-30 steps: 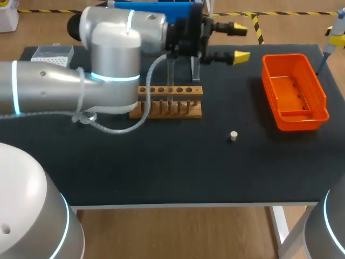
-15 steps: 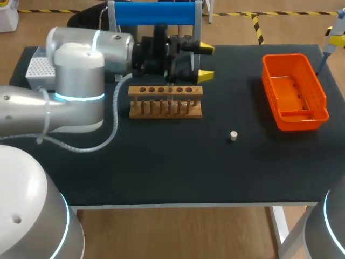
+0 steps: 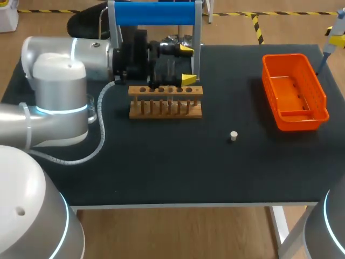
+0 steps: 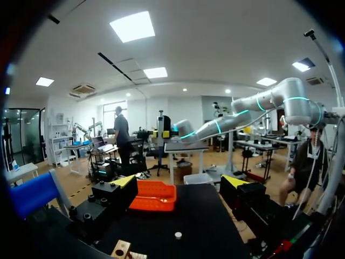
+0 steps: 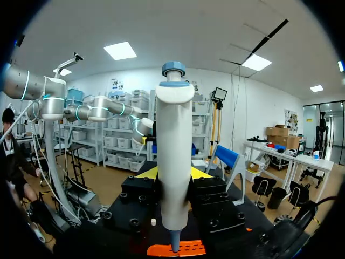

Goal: Invert the test tube, pick up the pipette, mount the tip to pipette, aspirate from beaker and dispense into the tube, eject the tip, return the pipette, and cap with the stopper.

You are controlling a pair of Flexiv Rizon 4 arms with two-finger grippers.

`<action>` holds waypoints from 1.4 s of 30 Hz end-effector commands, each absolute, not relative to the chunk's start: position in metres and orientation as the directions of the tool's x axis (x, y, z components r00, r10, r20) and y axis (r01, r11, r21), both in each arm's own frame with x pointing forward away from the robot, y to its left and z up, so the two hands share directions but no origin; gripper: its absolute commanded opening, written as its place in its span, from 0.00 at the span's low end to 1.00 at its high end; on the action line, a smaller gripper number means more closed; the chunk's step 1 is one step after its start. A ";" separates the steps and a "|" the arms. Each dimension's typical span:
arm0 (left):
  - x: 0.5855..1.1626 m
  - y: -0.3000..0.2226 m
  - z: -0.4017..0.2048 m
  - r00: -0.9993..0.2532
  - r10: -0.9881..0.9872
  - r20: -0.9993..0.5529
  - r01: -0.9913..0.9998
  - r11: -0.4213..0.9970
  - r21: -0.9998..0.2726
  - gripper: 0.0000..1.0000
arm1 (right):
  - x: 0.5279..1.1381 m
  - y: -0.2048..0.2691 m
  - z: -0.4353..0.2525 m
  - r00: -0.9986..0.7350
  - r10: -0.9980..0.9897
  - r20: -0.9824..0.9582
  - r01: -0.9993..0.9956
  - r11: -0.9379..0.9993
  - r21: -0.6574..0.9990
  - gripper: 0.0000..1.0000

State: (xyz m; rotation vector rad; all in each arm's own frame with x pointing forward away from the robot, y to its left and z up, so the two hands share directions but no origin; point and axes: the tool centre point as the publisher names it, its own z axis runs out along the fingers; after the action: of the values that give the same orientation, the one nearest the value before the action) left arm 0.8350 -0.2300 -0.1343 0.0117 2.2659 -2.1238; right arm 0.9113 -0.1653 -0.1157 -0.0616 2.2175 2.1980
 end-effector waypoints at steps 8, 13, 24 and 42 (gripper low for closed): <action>0.832 -0.229 -0.132 -0.999 -0.028 -0.031 0.029 0.067 -0.997 1.00 | 0.911 -0.165 -0.115 -0.999 -0.014 -0.041 -0.041 0.011 0.999 0.00; 0.832 -0.229 -0.132 -0.999 -0.028 -0.031 0.029 0.067 -0.997 1.00 | 0.911 -0.165 -0.115 -0.999 -0.014 -0.041 -0.041 0.011 0.999 0.00; 0.832 -0.229 -0.132 -0.999 -0.028 -0.031 0.029 0.067 -0.997 1.00 | 0.865 -0.089 -0.109 -0.995 -0.061 -0.083 -0.084 0.018 0.996 0.00; 0.832 -0.229 -0.132 -0.999 -0.028 -0.031 0.029 0.067 -0.997 1.00 | 0.845 0.005 -0.135 -0.982 -0.182 -0.054 -0.056 0.005 0.998 0.00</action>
State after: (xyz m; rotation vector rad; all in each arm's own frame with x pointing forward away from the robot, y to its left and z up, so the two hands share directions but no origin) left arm 0.8324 -0.2286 -0.1331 0.0042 2.2613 -2.1213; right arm 0.8404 -0.0099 -0.1316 -0.2614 2.2850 2.2558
